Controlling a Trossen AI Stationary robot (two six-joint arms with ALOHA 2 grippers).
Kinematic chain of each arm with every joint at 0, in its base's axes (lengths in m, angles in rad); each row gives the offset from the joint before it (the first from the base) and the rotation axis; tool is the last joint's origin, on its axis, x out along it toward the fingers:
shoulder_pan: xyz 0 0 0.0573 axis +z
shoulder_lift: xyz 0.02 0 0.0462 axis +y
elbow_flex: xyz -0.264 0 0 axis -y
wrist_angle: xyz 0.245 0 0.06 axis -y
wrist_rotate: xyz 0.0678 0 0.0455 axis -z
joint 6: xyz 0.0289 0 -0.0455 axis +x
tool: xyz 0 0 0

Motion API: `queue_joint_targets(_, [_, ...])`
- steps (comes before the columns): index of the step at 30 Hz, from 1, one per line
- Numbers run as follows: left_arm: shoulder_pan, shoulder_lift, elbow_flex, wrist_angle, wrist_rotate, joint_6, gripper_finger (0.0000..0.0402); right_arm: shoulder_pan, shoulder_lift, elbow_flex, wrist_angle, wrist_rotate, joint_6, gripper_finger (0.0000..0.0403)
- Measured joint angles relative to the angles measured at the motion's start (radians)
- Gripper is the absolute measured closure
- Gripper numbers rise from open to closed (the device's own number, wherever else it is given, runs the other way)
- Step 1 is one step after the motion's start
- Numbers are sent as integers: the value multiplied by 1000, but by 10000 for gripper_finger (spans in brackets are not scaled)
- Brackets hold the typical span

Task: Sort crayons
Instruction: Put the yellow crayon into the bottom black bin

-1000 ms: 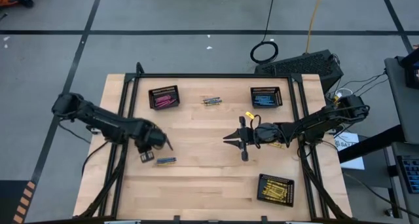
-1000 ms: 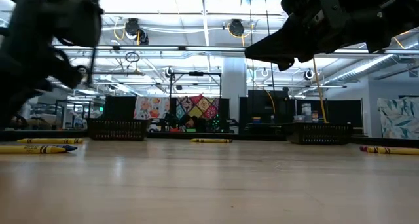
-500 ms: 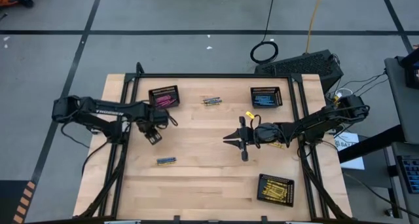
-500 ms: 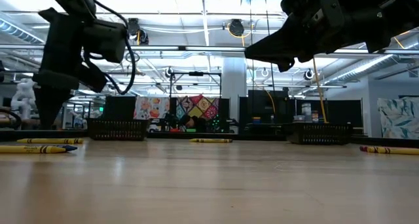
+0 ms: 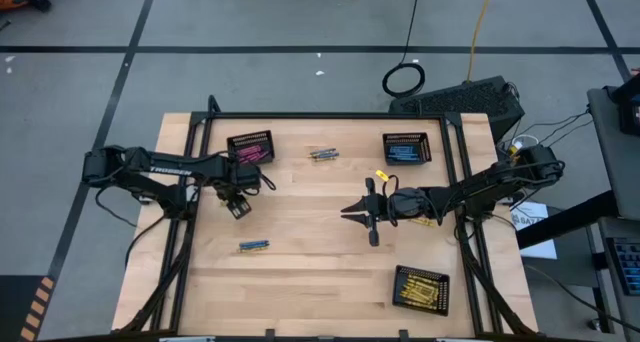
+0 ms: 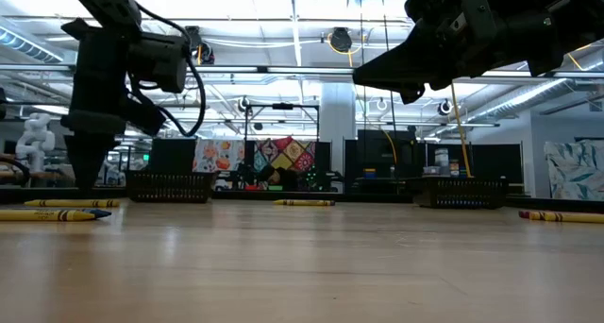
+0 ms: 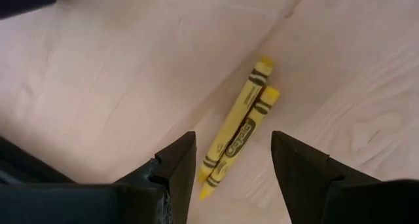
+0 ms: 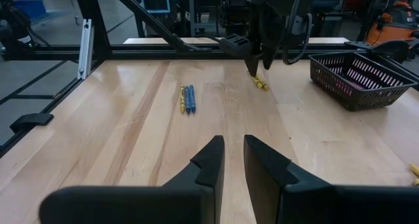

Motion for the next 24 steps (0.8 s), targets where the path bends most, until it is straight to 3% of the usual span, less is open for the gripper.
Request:
queue_joint_targets(9, [0, 84, -1, 12, 12, -1, 213, 0, 0, 0, -2, -3, 0, 360])
queue_joint_targets(19, [0, 102, -1, 72, 168, -2, 213, 0, 0, 0, -8, -4, 3, 360])
queue_joint_targets(24, [-3, 100, 33, 50, 188, -2, 213, 0, 0, 0, -8, -4, 7, 360])
